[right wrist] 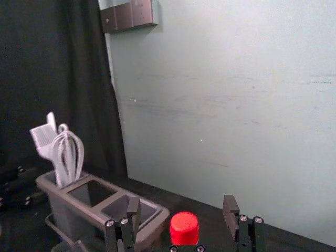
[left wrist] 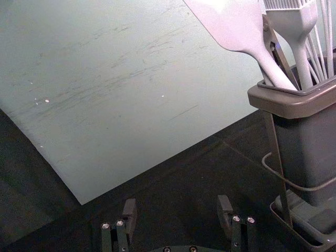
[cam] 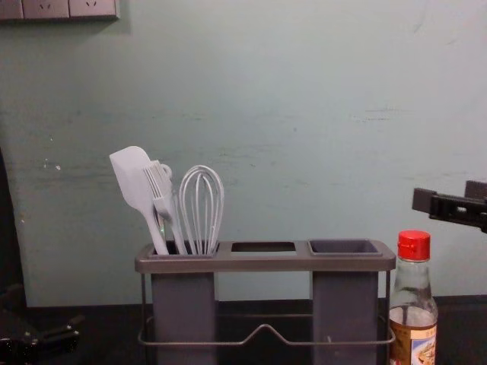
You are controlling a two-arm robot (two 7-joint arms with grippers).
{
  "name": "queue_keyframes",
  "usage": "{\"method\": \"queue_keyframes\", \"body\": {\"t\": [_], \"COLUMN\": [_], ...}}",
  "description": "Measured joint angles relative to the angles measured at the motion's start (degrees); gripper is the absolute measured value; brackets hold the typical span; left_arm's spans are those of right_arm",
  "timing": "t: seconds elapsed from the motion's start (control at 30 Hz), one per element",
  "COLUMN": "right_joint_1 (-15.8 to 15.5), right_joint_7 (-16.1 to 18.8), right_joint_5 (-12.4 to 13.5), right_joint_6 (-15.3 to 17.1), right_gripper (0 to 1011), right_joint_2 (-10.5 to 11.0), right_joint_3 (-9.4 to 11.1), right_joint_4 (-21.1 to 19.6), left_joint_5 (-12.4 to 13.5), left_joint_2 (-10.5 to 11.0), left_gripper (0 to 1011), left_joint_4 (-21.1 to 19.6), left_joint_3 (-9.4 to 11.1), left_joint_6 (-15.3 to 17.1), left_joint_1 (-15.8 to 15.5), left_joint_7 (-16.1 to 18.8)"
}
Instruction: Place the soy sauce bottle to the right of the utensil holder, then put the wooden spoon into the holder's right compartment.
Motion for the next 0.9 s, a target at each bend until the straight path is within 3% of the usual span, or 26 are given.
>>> {"method": "queue_keyframes", "body": {"t": [0.5, 0.7, 0.9], "right_joint_1": [-10.32, -12.96, -13.61], "right_joint_7": [1.22, 2.35, 2.96], "right_joint_5": [-0.02, -1.80, -2.52], "right_joint_6": [-1.52, -1.79, -1.73], "right_gripper": [1002, 1002, 1002], "right_joint_2": [4.31, 5.44, 5.15], "right_joint_3": [1.97, 0.12, -1.75], "right_joint_4": [-7.83, -9.10, -8.59], "left_joint_5": [0.00, 0.00, 0.00], "left_joint_2": [0.00, 0.00, 0.00], "left_gripper": [1005, 1005, 1005], "left_joint_4": [0.00, 0.00, 0.00], "left_joint_3": [0.00, 0.00, 0.00], "left_joint_6": [0.00, 0.00, 0.00], "left_joint_1": [0.00, 0.00, 0.00], "left_joint_7": [0.00, 0.00, 0.00]}}
